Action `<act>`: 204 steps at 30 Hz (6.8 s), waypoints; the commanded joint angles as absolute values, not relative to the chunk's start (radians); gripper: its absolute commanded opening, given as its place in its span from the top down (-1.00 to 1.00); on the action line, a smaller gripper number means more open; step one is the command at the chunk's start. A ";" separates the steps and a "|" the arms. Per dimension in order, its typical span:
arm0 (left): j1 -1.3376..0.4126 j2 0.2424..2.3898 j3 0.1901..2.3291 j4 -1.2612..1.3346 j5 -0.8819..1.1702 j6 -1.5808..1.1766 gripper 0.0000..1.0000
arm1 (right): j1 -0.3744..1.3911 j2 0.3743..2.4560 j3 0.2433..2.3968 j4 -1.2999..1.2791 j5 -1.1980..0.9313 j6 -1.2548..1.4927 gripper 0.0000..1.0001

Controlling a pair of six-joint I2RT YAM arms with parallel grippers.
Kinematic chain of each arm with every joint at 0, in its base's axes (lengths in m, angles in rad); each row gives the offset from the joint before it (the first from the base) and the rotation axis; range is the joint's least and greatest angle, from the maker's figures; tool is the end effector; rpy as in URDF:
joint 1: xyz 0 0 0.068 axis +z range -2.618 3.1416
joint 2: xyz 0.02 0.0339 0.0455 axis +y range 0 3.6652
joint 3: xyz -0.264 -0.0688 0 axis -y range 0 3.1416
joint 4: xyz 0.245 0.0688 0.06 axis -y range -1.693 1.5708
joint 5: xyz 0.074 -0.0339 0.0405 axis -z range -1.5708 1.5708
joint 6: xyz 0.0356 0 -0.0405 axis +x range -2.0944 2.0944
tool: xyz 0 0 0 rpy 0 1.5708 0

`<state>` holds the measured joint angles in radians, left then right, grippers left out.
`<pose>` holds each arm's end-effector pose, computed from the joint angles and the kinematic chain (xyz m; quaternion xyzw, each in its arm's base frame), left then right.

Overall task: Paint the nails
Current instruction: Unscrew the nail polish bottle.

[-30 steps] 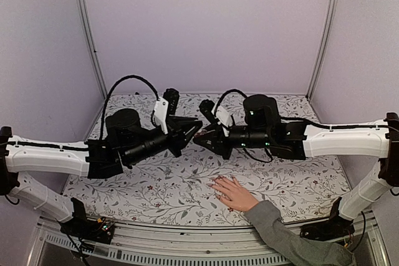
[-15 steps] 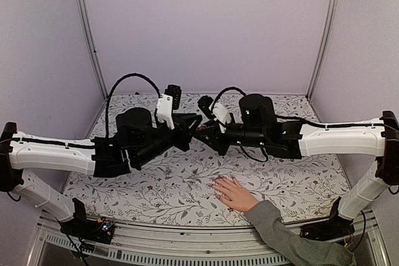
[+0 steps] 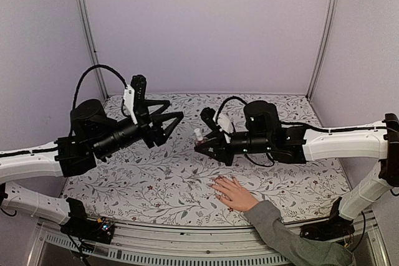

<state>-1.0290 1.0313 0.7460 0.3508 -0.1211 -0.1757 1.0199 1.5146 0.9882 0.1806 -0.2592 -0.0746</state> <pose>0.1303 -0.2081 0.3358 0.2422 0.6394 -0.3787 0.6238 0.1750 0.3023 0.2691 -0.4856 0.6542 0.3537 0.4594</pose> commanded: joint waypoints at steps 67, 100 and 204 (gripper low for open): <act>-1.066 1.286 0.803 0.407 0.073 -0.160 1.00 | 1.017 1.442 1.007 0.191 -0.201 -0.044 1.00; -1.001 1.125 0.737 0.307 0.005 -0.149 -0.09 | 1.017 1.530 1.003 0.222 -0.219 -0.049 1.00; -1.060 1.092 0.808 0.210 -0.183 -0.169 -0.58 | 1.012 1.474 0.960 0.239 -0.305 -0.136 1.00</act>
<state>-1.1080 1.1816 0.8635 0.2253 -0.3458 -0.2516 1.0096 1.5116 0.9833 0.2104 -0.1555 -0.1024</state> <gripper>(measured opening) 0.754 0.209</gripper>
